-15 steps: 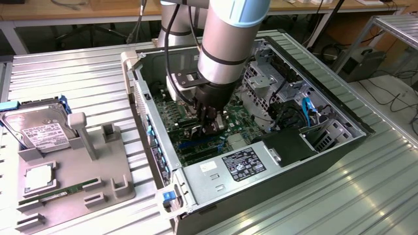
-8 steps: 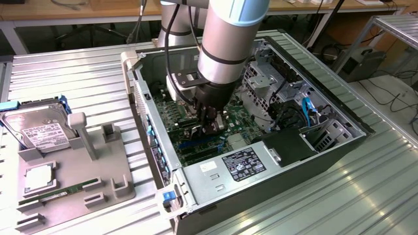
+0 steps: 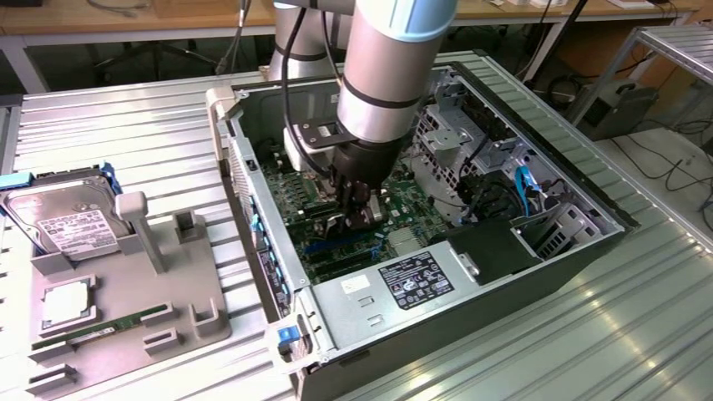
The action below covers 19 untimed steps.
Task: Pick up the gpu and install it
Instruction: 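Insert the gpu into the slot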
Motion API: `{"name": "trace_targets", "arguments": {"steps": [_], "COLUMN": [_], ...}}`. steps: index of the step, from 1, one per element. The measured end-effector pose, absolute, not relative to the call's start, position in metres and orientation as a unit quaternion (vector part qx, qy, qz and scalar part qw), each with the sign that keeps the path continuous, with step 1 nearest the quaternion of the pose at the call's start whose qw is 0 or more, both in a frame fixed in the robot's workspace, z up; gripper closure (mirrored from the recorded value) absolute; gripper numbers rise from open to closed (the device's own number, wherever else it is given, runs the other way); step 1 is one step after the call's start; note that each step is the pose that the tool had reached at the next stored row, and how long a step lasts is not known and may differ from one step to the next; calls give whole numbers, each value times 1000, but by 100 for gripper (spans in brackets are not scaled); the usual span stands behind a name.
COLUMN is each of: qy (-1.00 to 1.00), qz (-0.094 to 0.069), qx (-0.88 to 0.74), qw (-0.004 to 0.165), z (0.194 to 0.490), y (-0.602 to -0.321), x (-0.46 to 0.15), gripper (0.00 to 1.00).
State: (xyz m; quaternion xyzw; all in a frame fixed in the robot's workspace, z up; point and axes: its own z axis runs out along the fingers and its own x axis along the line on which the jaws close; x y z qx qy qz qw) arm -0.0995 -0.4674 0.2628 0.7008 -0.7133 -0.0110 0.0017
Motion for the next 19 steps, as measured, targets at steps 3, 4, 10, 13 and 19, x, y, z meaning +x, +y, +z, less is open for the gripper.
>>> {"name": "trace_targets", "arguments": {"steps": [3,4,10,13,19], "qy": [-714,-715,-716,-716,-716], "qz": [-8,-8,-8,-8,-8], "qx": [700,699,698,698,698], "qw": [4,3,3,3,4], "z": [263,262,260,259,256], "y": [-467,-467,-467,-467,-466], "x": [-99,-99,-100,-101,-101], "gripper": [74,74,74,74,74]}}
